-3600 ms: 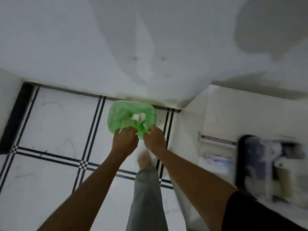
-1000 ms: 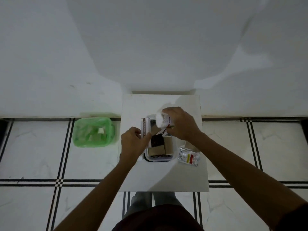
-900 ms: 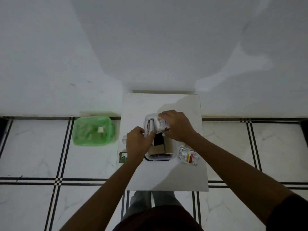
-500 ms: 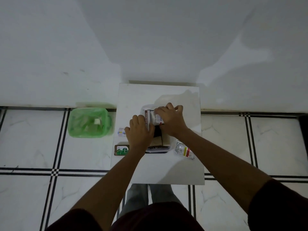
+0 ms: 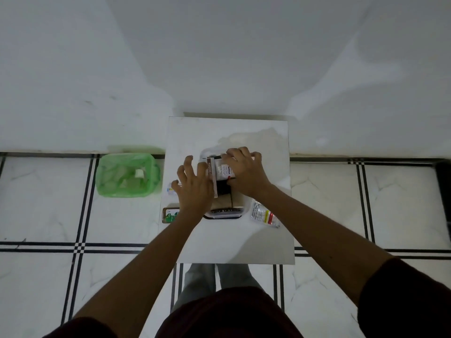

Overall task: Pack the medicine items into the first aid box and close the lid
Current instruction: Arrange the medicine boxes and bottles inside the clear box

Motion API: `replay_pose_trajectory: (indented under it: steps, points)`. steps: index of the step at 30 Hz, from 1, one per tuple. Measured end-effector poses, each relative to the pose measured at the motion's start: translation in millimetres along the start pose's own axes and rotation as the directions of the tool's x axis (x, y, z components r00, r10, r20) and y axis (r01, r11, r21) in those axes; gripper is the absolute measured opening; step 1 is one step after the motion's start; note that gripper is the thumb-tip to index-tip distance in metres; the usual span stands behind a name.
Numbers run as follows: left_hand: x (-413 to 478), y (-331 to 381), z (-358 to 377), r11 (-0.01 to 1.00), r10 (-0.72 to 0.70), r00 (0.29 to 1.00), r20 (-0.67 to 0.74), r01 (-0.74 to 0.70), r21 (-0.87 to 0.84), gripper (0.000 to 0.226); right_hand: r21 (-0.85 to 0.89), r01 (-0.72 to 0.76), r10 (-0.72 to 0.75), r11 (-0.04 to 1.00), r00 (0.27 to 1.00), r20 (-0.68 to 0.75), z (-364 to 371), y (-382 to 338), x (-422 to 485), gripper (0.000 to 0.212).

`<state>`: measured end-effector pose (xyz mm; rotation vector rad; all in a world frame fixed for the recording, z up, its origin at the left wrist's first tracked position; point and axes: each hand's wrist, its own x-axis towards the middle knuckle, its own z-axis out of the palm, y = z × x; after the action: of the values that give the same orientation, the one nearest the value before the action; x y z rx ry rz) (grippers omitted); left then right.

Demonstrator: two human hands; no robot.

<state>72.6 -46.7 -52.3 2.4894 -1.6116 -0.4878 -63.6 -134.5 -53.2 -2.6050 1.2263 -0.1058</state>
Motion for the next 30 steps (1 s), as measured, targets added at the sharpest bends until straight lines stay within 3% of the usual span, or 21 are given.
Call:
replay_pose_trajectory:
  steps: [3,5,7,11,14,17,25,30]
  points:
    - [-7.4,-9.9,-16.2,0.989,0.074,0.992,-0.103,-0.087,-0.123,0.035,0.131,-0.071,0.076,0.989,0.997,-0.034,-17.8,9.1,-12.0,0.065]
    - [-19.5,-24.3,-28.9,0.967,0.116,0.974,-0.197,-0.156,-0.202,0.035,0.164,-0.137,0.154,0.977,0.983,-0.099,-28.2,19.4,-29.7,0.056]
    - [-30.1,-43.7,-34.8,0.95,0.115,0.976,-0.186,-0.163,-0.267,0.04,0.182,-0.216,0.237,0.959,0.966,-0.105,-30.3,34.8,-48.3,0.045]
    - [-54.1,-85.7,-25.9,0.982,0.128,0.99,0.057,-0.119,-0.145,0.051,0.122,-0.368,0.351,0.922,0.926,0.14,-17.3,54.7,-81.1,0.041]
    - [-64.4,-107.5,-13.8,0.982,0.179,0.94,0.292,-0.19,0.009,0.064,-0.009,-0.389,0.378,0.921,0.889,0.258,-4.3,57.7,-93.5,0.039]
    - [-62.6,-115.8,-2.9,0.961,0.2,0.908,0.368,-0.255,0.106,0.065,-0.008,-0.413,0.393,0.911,0.861,0.324,5.8,54.4,-97.8,0.041]
    - [-44.1,-117.5,8.8,0.954,0.175,0.925,0.338,-0.244,0.173,0.047,0.021,-0.421,0.398,0.907,0.87,0.291,14.9,54.4,-94.2,0.039]
    - [-44.8,-118.3,-5.8,0.978,0.174,0.964,0.203,-0.193,0.082,0.04,0.081,-0.412,0.399,0.908,0.906,0.139,2.1,56.9,-89.0,0.037]
